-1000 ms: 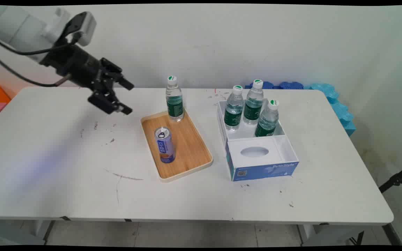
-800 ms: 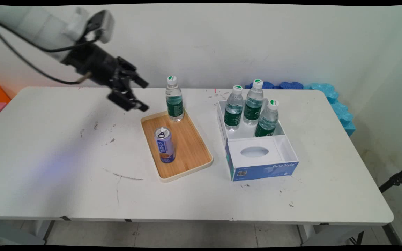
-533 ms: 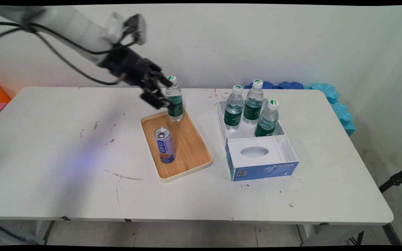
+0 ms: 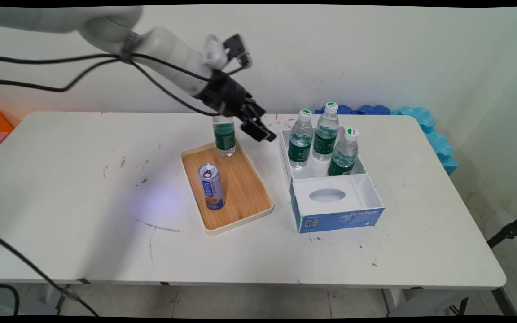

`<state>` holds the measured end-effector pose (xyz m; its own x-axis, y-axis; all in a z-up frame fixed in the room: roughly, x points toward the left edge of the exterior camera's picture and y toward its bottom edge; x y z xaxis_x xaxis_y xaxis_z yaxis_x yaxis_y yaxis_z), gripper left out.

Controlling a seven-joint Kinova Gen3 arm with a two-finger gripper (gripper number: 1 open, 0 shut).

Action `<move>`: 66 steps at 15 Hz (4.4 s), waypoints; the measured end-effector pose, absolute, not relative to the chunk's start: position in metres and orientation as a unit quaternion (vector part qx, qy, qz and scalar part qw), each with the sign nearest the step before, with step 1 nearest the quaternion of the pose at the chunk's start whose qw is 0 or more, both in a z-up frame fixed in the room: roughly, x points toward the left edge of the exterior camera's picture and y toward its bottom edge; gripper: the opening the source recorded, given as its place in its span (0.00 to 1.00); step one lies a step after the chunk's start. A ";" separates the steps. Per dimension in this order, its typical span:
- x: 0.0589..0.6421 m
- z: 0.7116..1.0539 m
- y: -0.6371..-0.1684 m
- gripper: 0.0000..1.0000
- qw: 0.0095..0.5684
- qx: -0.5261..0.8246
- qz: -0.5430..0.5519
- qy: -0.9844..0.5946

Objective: Pick up the green bottle from the white box, then place the picked object on the tray

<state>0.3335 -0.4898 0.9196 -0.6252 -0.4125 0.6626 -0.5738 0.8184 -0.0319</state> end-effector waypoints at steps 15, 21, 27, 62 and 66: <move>0.259 0.848 -0.540 1.00 0.336 0.322 0.135 -0.875; 0.246 0.838 -0.548 0.00 0.335 0.321 0.149 -0.874; 0.242 0.837 -0.549 0.00 0.336 0.315 0.157 -0.874; 0.406 0.862 -0.456 0.00 0.355 0.257 0.112 -0.892; 0.415 0.848 -0.457 0.00 0.348 0.253 0.114 -0.895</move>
